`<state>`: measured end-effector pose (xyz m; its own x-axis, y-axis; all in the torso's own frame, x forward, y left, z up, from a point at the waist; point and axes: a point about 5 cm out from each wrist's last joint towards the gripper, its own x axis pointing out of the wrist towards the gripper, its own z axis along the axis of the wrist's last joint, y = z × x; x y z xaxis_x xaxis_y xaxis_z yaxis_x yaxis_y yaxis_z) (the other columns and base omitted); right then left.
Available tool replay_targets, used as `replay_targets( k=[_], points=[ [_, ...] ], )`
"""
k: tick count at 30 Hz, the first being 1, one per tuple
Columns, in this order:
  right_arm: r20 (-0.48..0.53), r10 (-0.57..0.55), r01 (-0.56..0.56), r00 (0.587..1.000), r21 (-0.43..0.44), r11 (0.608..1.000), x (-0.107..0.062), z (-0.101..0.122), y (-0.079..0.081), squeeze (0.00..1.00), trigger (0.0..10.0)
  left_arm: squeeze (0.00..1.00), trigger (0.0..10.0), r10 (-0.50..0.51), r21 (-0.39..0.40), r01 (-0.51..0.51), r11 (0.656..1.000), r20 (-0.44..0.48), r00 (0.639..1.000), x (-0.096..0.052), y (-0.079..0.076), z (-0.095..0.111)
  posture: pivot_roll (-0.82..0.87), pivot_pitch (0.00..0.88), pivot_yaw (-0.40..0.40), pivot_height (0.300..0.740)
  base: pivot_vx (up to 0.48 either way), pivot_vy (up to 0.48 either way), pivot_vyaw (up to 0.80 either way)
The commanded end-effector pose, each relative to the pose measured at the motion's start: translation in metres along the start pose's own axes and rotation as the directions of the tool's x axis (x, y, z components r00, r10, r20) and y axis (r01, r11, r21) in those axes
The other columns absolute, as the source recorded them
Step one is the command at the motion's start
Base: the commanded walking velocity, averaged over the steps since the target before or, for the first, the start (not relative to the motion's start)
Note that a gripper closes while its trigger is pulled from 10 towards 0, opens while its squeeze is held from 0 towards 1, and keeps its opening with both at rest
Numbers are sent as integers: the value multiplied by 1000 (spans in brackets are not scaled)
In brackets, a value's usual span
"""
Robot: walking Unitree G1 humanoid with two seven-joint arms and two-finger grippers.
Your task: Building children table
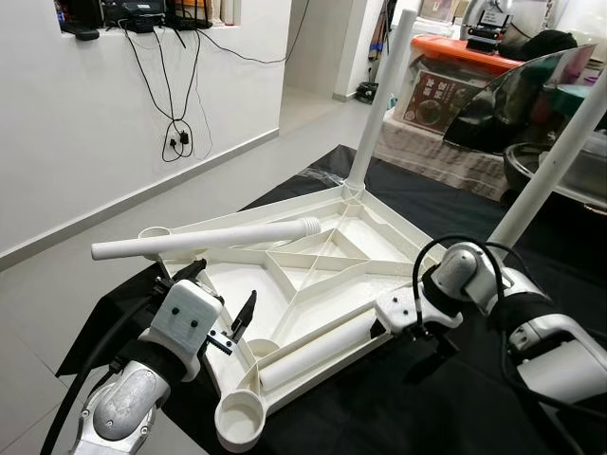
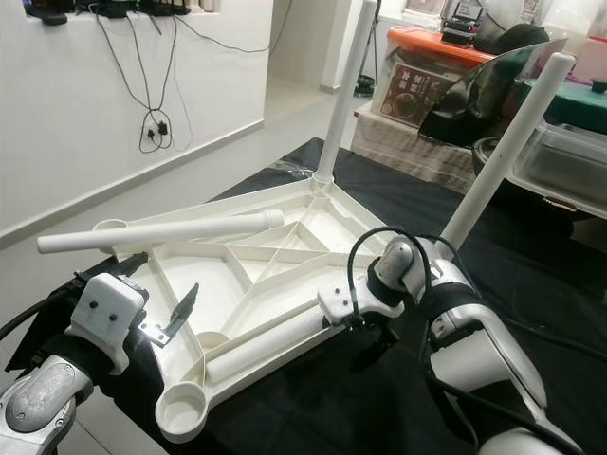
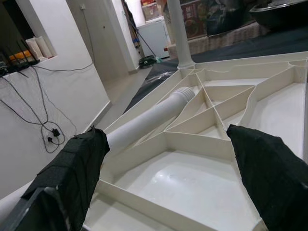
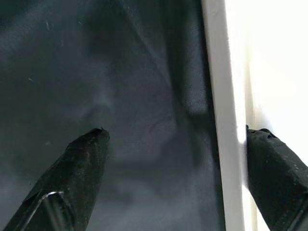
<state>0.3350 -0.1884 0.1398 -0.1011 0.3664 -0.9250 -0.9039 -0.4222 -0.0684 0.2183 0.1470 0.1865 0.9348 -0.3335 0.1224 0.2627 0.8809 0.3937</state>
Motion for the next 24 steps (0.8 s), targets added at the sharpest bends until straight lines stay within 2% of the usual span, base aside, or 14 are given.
replay_targets(
  k=[1, 8, 9, 10, 11, 12, 13, 16, 20, 24],
  points=[
    [-35, 54, -55, 998, -23, 998, 11, -4, 9, 0, 10000, 0, 10000, 14, -3, -14, 1000, 1, 1000, 1, 0, -1, 106, 0, -161, 740, 0, 0, 0],
    [-67, 72, -77, 995, -76, 994, 23, -5, 15, 0, 10000, 0, 10000, 31, -3, -31, 1000, 2, 1000, 1, 2, -2, 105, 0, -161, 740, 0, 0, 0],
    [-66, 78, -82, 995, -74, 994, 26, -5, 16, 0, 8627, 0, 10000, 38, -1, -38, 999, 1, 999, 2, 3, -2, 105, 0, -163, 740, 0, 0, 0],
    [-66, 78, -82, 995, -74, 994, 26, -5, 16, 0, 8627, 0, 10000, 38, -1, -38, 999, 1, 999, 2, 3, -2, 105, 0, -163, 740, 0, 0, 0],
    [-63, 82, -87, 995, -71, 994, 27, -5, 17, 0, 6902, 0, 10000, 43, 1, -43, 999, 1, 999, 2, 5, -2, 105, 0, -163, 740, 0, 0, 0],
    [-63, 82, -87, 995, -71, 994, 27, -5, 17, 0, 6902, 0, 10000, 43, 1, -43, 999, 1, 999, 2, 5, -2, 105, 0, -163, 740, 0, 0, 0],
    [-56, 76, -79, 996, -53, 995, 28, -5, 16, 0, 0, 0, 10000, 50, 3, -50, 999, 0, 999, 2, 6, -2, 103, 0, -168, 740, 0, 0, 0],
    [-37, 58, -58, 998, -3, 998, 29, -5, 14, 0, 0, 0, 10000, 67, 4, -67, 998, 0, 998, 3, 7, -3, 102, 0, -173, 740, 0, 0, 0],
    [-29, 59, -59, 998, 11, 998, 29, -5, 14, 0, 0, 0, 10000, 71, 4, -71, 997, 0, 997, 3, 7, -3, 102, 0, -173, 740, 0, 0, 0],
    [-5, 75, -75, 997, 50, 996, 32, -7, 20, 0, 0, 0, 10000, 89, 7, -89, 996, -1, 996, 3, 8, -4, 95, 0, -175, 740, 0, 0, 0]
  ],
)
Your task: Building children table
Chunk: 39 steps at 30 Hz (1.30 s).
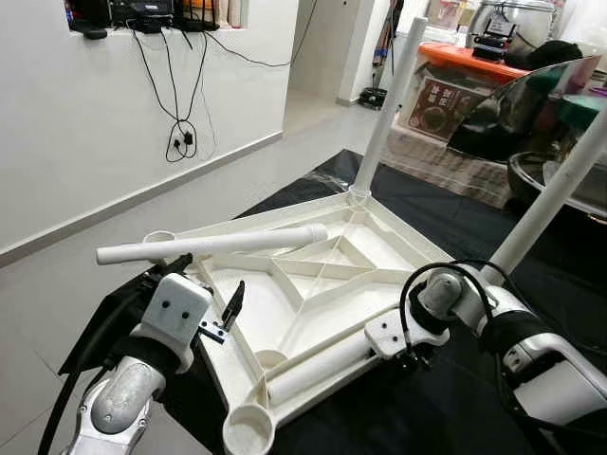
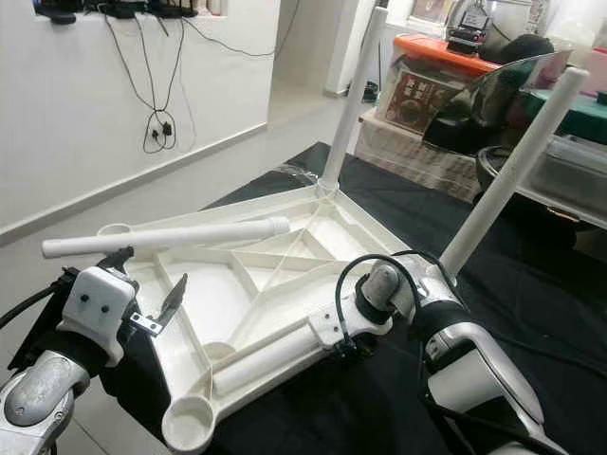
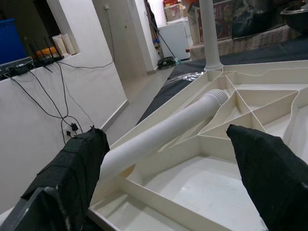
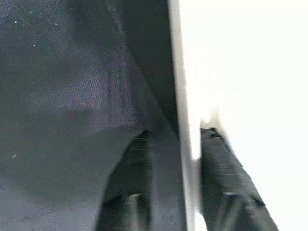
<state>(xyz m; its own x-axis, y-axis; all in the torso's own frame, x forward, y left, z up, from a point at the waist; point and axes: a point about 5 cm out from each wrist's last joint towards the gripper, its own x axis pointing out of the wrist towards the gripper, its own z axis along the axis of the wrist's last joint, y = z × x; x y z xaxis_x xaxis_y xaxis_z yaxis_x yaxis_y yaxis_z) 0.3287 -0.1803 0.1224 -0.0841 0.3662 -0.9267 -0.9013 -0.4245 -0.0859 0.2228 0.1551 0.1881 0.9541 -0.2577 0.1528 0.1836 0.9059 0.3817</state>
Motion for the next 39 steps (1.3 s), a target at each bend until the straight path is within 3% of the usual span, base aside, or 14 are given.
replay_targets(
  k=[1, 6, 8, 17, 23, 27, 28, 29, 31, 32, 33, 34, 35, 39],
  points=[
    [6, 90, -90, 996, 64, 994, 13, -11, 18, 0, 0, 0, 10000, 9, 8, -9, 1000, 1, 1000, 1, -1, -2, 95, 0, -175, 740, 0, 0, 0],
    [17, 50, -51, 999, 88, 995, 16, -12, 19, 0, 0, 0, 10000, 15, 8, -15, 1000, 1, 1000, 1, 0, -2, 85, 0, -175, 740, 0, 0, 0],
    [71, -74, 58, 995, 199, 978, 21, -8, 12, 0, 0, 0, 10000, 22, 4, -22, 1000, 0, 1000, 2, 1, -2, 79, 0, -175, 740, 0, 0, 0],
    [142, -291, 211, 946, 412, 886, 33, 4, -2, 0, 0, 0, 10000, 30, -1, -30, 1000, -4, 1000, 2, 1, -4, 74, 0, -173, 740, 0, 0, 0],
    [144, -468, 281, 872, 635, 720, 54, 18, -11, 0, 0, 0, 10000, 38, 2, -38, 999, -2, 999, 3, 3, -5, 72, 0, -164, 740, 0, 0, 0],
    [127, -489, 297, 863, 657, 693, 57, 18, -11, 0, 0, 0, 10000, 39, 3, -39, 999, -2, 999, 3, 3, -5, 72, 0, -164, 740, 0, 0, 0],
    [99, -528, 321, 844, 694, 644, 59, 18, -13, 0, 0, 0, 10000, 42, 5, -42, 999, -1, 999, 3, 4, -4, 73, 0, -161, 740, 0, 0, 0],
    [99, -528, 321, 844, 694, 644, 59, 18, -13, 0, 0, 0, 10000, 42, 5, -42, 999, -1, 999, 3, 4, -4, 73, 0, -161, 740, 0, 0, 0],
    [30, -611, 367, 791, 776, 514, 57, 13, -20, 0, 0, 0, 10000, 49, 9, -49, 999, 0, 999, 4, 6, -4, 75, 0, -162, 740, 0, 0, 0],
    [30, -611, 367, 791, 776, 514, 57, 13, -20, 0, 0, 0, 10000, 49, 9, -49, 999, 0, 999, 4, 6, -4, 75, 0, -162, 740, 0, 0, 0],
    [-6, -640, 375, 768, 814, 442, 54, 10, -22, 0, 0, 0, 10000, 53, 10, -53, 999, 1, 999, 4, 7, -4, 74, 0, -163, 740, 0, 0, 0],
    [-6, -640, 375, 768, 814, 442, 54, 10, -22, 0, 0, 0, 10000, 53, 10, -53, 999, 1, 999, 4, 7, -4, 74, 0, -163, 740, 0, 0, 0],
    [-29, -656, 375, 754, 839, 394, 53, 8, -22, 0, 0, 0, 10000, 55, 10, -55, 998, 0, 999, 4, 7, -4, 73, 0, -164, 740, 0, 0, 0],
    [-62, -671, 357, 739, 880, 312, 53, 6, -18, 0, 0, 0, 10000, 57, 9, -57, 998, -2, 998, 3, 7, -5, 68, 0, -161, 740, 0, 0, 0]
  ],
)
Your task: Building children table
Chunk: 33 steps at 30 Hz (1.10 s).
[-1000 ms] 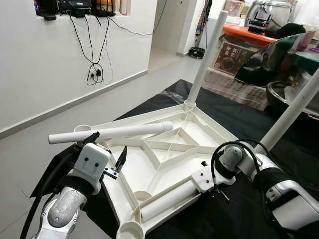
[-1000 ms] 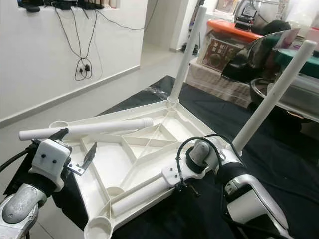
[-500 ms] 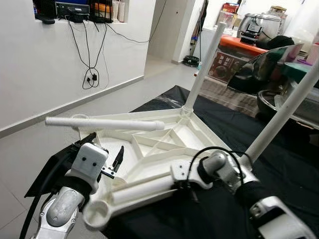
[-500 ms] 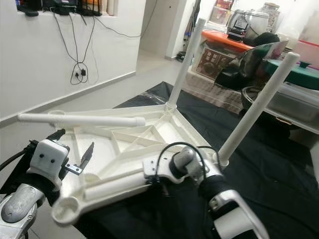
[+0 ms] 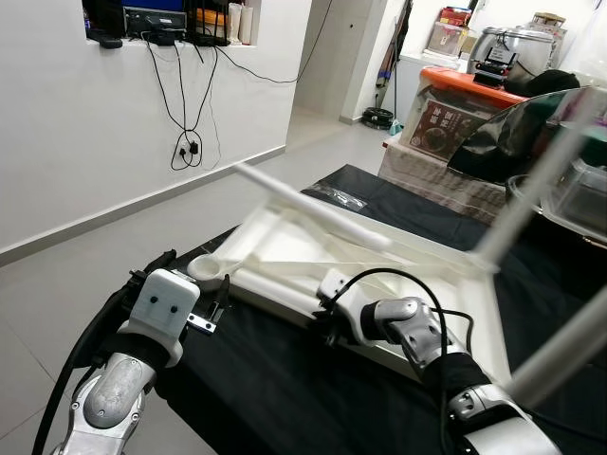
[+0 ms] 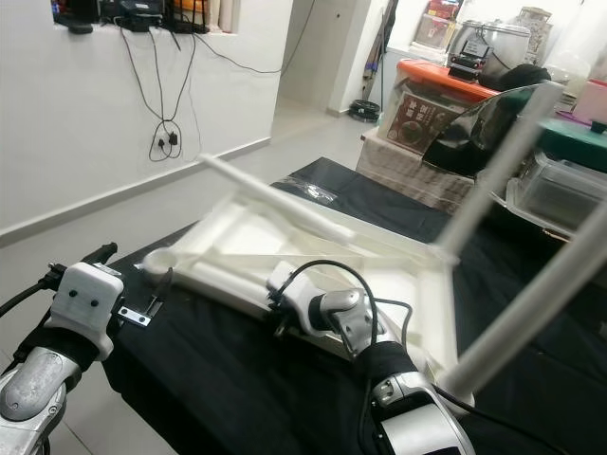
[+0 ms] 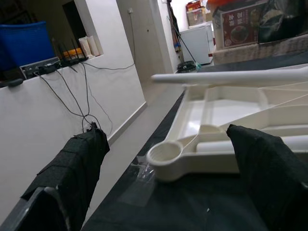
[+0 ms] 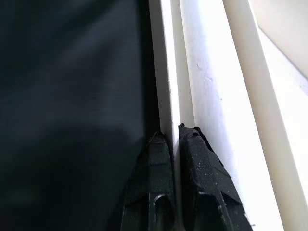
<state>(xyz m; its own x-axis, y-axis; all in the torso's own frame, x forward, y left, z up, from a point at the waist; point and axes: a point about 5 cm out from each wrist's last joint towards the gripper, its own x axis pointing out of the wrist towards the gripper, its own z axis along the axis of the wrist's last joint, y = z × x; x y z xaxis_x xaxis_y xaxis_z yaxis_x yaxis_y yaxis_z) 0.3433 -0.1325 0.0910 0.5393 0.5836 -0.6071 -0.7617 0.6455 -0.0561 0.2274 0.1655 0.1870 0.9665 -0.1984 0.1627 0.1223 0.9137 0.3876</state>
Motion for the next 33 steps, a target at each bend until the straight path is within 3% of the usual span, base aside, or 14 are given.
replay_targets(
  k=[1, 3, 7, 12, 14, 15, 19, 20, 28, 33],
  points=[
    [-63, -72, 77, 995, 84, 994, -4, -21, -5, 0, 0, 0, 10000, -2, -8, 2, 1000, 12, 1000, 2, -2, 0, 68, 0, -161, 740, 0, 0, 0],
    [-77, -84, 94, 993, 138, 986, -6, -28, 4, 0, 0, 0, 10000, -4, -9, 4, 1000, 10, 1000, 2, -3, 0, 64, 0, -156, 740, 0, 0, 0],
    [-80, -96, 108, 992, 159, 981, -8, -31, 12, 0, 0, 0, 10000, -7, -10, 8, 1000, 9, 1000, 3, -3, -1, 59, 0, -153, 740, 0, 0, 0],
    [-66, -135, 145, 989, 186, 972, -10, -27, 13, 0, 0, 0, 10000, -11, -11, 11, 1000, 10, 1000, 4, -3, -2, 51, 0, -148, 740, 0, 0, 0],
    [-51, -189, 195, 981, 251, 948, -9, -23, 13, 0, 0, 0, 10000, -16, -13, 16, 1000, 15, 1000, 7, -4, -1, 49, 0, -145, 740, 0, 0, 0],
    [-49, -210, 216, 976, 263, 940, -7, -22, 14, 0, 10000, 0, 10000, -17, -13, 17, 1000, 16, 1000, 7, -5, -2, 51, 0, -145, 740, 0, 0, 0],
    [-41, -236, 238, 971, 279, 930, -6, -21, 16, 0, 10000, 0, 10000, -18, -12, 18, 1000, 16, 1000, 7, -5, -2, 52, 0, -145, 740, 0, 0, 0],
    [1, -268, 258, 963, 275, 926, -8, -13, 18, 1000, 10000, 0, 10000, -17, -8, 17, 1000, 16, 1000, 8, -3, -3, 56, 0, -143, 740, 0, 0, 0],
    [92, -275, 244, 957, 254, 936, -15, 11, 21, 1000, 10000, 0, 10000, -19, -2, 19, 1000, 20, 1000, 8, -2, -2, 58, 0, -138, 740, 0, 0, 0],
    [196, -212, 163, 957, 237, 958, -29, 40, 21, 1000, 10000, 0, 10000, -26, -1, 26, 1000, 24, 999, 10, -3, -2, 49, 0, -128, 740, 0, 0, 0]
  ],
)
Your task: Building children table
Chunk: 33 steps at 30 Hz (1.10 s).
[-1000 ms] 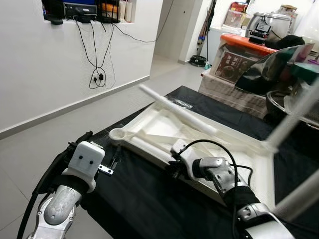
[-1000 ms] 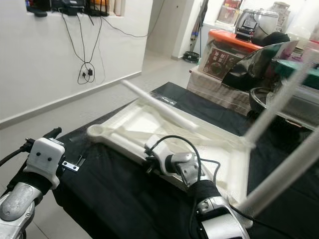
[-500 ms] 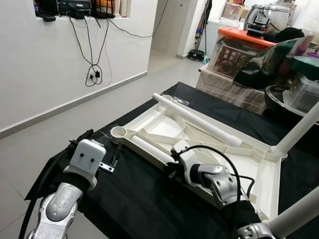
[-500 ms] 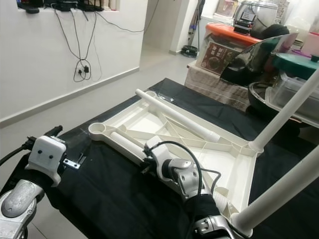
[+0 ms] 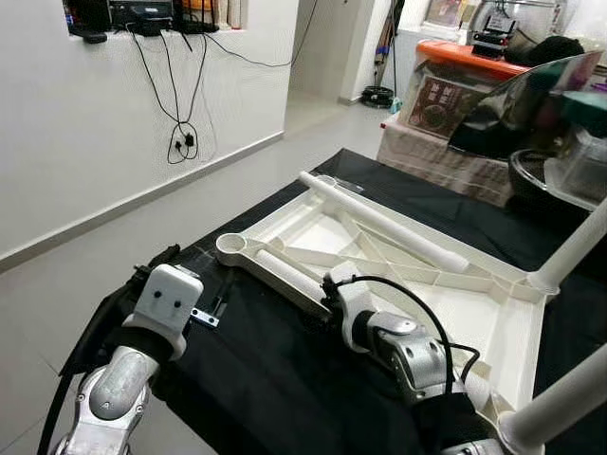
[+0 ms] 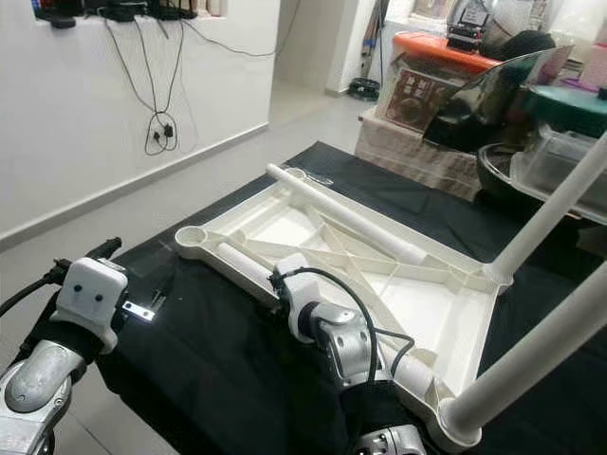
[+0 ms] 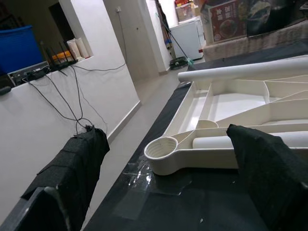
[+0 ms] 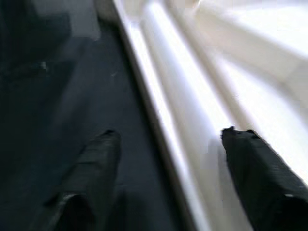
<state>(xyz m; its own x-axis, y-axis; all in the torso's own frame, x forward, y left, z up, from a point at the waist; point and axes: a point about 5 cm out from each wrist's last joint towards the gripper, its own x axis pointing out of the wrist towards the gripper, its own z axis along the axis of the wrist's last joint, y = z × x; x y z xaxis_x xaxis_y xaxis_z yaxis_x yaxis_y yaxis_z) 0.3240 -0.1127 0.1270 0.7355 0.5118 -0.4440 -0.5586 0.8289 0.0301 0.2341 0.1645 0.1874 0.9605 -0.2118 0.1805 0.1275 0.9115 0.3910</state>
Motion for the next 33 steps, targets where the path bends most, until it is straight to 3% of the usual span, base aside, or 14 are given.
replay_targets(
  k=[1, 5, 6, 8, 10, 11, 13, 14, 15, 16, 17, 21, 29, 33],
  points=[
    [54, 17, -18, 998, 6, 1000, -9, 18, -4, 1000, 10000, 0, 10000, -20, -3, 20, 1000, 2, 1000, 3, -2, -1, 49, 0, -128, 740, 0, 0, 0],
    [102, 29, -28, 994, -12, 1000, -17, 33, -6, 1000, 10000, 0, 10000, -22, -2, 22, 1000, 3, 1000, 3, -2, -1, 45, 0, -124, 740, 0, 0, 0],
    [150, -23, 21, 988, 14, 1000, -25, 48, -14, 1000, 10000, 0, 10000, -24, -4, 24, 1000, 8, 1000, 3, -2, -1, 35, 0, -116, 740, 0, 0, 0],
    [150, -23, 21, 988, 14, 1000, -25, 48, -14, 1000, 10000, 0, 10000, -24, -4, 24, 1000, 8, 1000, 3, -2, -1, 35, 0, -116, 740, 0, 0, 0],
    [151, -127, 120, 980, 57, 991, -30, 53, -26, 1000, 10000, 0, 10000, -27, -9, 27, 1000, 14, 1000, 4, -3, -1, 35, 0, -116, 740, 0, 0, 0],
    [151, -127, 120, 980, 57, 991, -30, 53, -26, 1000, 10000, 0, 10000, -27, -9, 27, 1000, 14, 1000, 4, -3, -1, 35, 0, -116, 740, 0, 0, 0],
    [79, -294, 284, 953, 112, 952, -34, 41, -47, 969, 10000, 0, 10000, -63, 1, 63, 998, -30, 998, 0, -6, -8, 10, 0, -109, 740, 0, 0, 0],
    [79, -294, 284, 953, 112, 952, -34, 41, -47, 969, 10000, 0, 10000, -63, 1, 63, 998, -30, 998, 0, -6, -8, 10, 0, -109, 740, 0, 0, 0],
    [1, -405, 400, 914, 156, 903, -40, 27, -61, 333, 10000, 0, 10000, -135, 33, 138, 990, -96, 986, -9, -13, -20, 8, 0, -113, 740, 0, 0, 0],
    [-20, -427, 424, 904, 165, 890, -42, 24, -64, 333, 10000, 0, 10000, -159, 44, 165, 985, -109, 981, -12, -15, -23, 8, 0, -113, 740, 0, 0, 0],
    [-21, -460, 458, 887, 150, 876, -46, 22, -65, 0, 10000, 0, 10000, -174, 34, 179, 983, -116, 978, -16, -17, -25, 3, 0, -118, 740, 0, 0, 0],
    [26, -550, 548, 834, 74, 834, -57, 22, -63, 0, 10000, 0, 10000, -173, 6, 175, 985, -123, 977, -19, -21, -27, -1, 0, -121, 740, 0, 0, 0],
    [121, -634, 619, 764, 143, 772, -64, 18, -50, 0, 10000, 0, 10000, -156, -14, 155, 988, -138, 978, -20, -23, -33, -13, 0, -116, 740, 0, 0, 0],
    [204, -603, 588, 771, 134, 798, -58, 25, -41, 0, 10000, 0, 10000, -147, -30, 144, 989, -134, 980, -19, -20, -32, -3, 0, -114, 740, 0, 0, 0]
  ],
)
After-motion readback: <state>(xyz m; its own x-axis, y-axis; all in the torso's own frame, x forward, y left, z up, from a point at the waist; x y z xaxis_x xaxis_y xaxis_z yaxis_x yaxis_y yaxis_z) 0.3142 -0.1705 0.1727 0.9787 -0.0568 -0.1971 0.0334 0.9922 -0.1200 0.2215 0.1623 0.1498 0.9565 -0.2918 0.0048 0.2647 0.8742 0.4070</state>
